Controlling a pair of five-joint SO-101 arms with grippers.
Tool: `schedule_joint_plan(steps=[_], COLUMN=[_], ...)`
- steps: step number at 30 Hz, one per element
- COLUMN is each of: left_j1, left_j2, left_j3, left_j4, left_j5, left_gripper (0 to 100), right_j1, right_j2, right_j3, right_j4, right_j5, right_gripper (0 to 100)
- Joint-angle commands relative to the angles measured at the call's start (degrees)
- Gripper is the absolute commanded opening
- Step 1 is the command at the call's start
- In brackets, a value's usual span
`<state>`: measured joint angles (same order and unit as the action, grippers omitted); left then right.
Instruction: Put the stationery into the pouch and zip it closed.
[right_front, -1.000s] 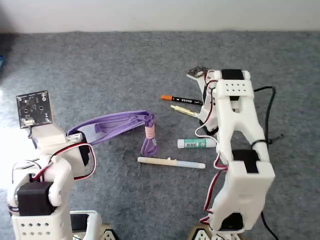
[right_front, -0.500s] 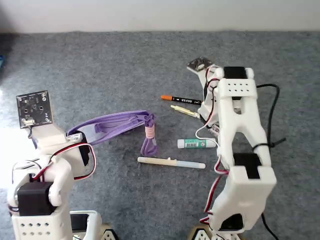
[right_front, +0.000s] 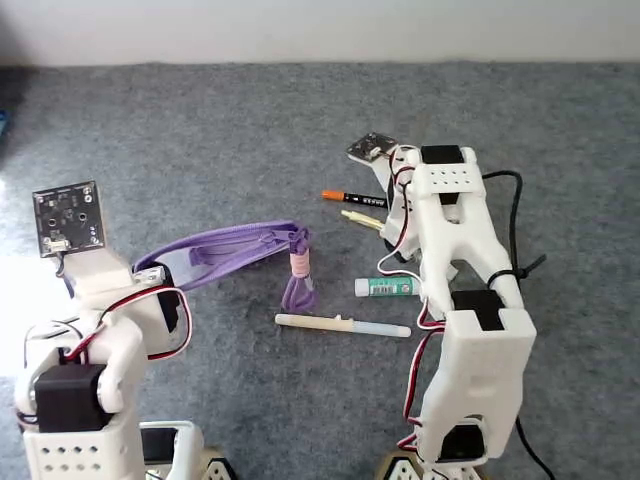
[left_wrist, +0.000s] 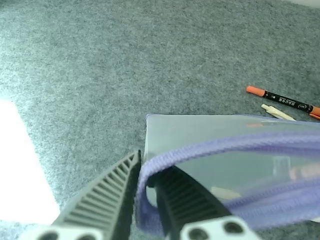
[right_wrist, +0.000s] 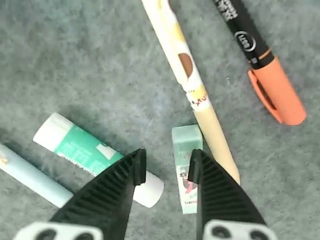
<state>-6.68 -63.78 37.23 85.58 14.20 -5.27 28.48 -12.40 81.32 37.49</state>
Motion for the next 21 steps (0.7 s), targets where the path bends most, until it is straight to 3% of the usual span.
schedule_joint_plan(steps=[1,6,11,21], left_j1=[-0.2,-0.2,-0.2,-0.2], left_j2=[0.5,0.5,0.5,0.5], left_j3=[-0.2,-0.2,-0.2,-0.2], left_j4=[-1.0,-1.0,-1.0,-1.0], left_j5=[0.6,0.6,0.6,0.6], left_gripper=[1,1,1,1], right_j1=[1.1,2.9,1.4,-0.1], right_j2=[-0.6,0.0,0.1,7.1], right_j3=[-3.7,-6.2,-6.2,-6.4], right_j4=[0.5,0.9,2.0,1.5], right_j5=[0.9,2.7,2.5,2.5], right_gripper=[14.7,14.9,21.8,18.4])
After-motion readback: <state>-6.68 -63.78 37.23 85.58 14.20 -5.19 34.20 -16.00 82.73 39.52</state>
